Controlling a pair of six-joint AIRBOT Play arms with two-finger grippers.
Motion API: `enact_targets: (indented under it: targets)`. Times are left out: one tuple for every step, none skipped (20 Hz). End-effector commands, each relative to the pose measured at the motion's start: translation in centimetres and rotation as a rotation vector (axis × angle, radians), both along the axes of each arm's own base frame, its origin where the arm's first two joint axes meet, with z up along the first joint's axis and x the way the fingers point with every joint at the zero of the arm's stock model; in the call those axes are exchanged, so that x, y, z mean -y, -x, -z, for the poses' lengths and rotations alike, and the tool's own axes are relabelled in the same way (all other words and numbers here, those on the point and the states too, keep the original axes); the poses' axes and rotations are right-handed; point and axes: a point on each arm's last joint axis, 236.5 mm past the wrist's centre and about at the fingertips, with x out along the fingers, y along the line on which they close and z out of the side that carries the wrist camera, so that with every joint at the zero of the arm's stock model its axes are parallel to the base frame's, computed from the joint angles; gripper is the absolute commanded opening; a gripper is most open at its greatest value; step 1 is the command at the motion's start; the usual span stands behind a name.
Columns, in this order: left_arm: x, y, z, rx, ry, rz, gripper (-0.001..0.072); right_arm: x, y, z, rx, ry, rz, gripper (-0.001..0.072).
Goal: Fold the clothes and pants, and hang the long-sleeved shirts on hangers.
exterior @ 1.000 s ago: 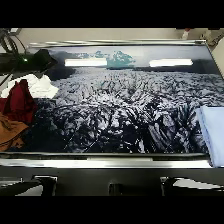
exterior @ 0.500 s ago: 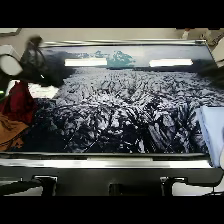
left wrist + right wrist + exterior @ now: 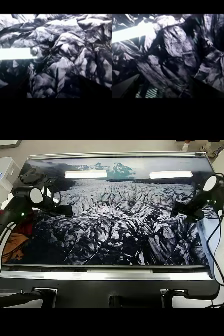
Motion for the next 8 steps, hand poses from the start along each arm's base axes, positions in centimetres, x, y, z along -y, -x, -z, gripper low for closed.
enact_targets:
  targets:
    - [0.09,-0.39,0.26,0.019,0.009,-0.016,0.0712,0.02,0.46,0.29,-0.02,0.009,-0.009,0.0696]
    - [0.07,-0.4,0.34,0.017,0.008,-0.017,0.0712,0.02,0.45,0.29,-0.019,0.009,-0.009,0.0696]
    - [0.08,-0.4,0.43,0.015,0.008,-0.017,0.0712,0.02,0.46,0.29,-0.02,0.009,-0.009,0.0696]
    - [0.08,-0.4,0.44,0.015,0.008,-0.017,0.0712,0.02,0.46,0.29,-0.02,0.009,-0.009,0.0696]
    - [0.08,-0.4,0.44,0.015,0.008,-0.017,0.0713,0.02,0.46,0.29,-0.02,0.009,-0.009,0.0696]
    - [0.08,-0.4,0.44,0.015,0.008,-0.017,0.0713,0.02,0.46,0.29,-0.02,0.009,-0.009,0.0696]
    - [0.08,-0.4,0.44,0.015,0.008,-0.017,0.0713,0.02,0.46,0.29,-0.02,0.009,-0.009,0.0696]
    - [0.08,-0.4,0.44,0.015,0.008,-0.017,0.0713,0.02,0.46,0.29,-0.02,0.009,-0.009,0.0696]
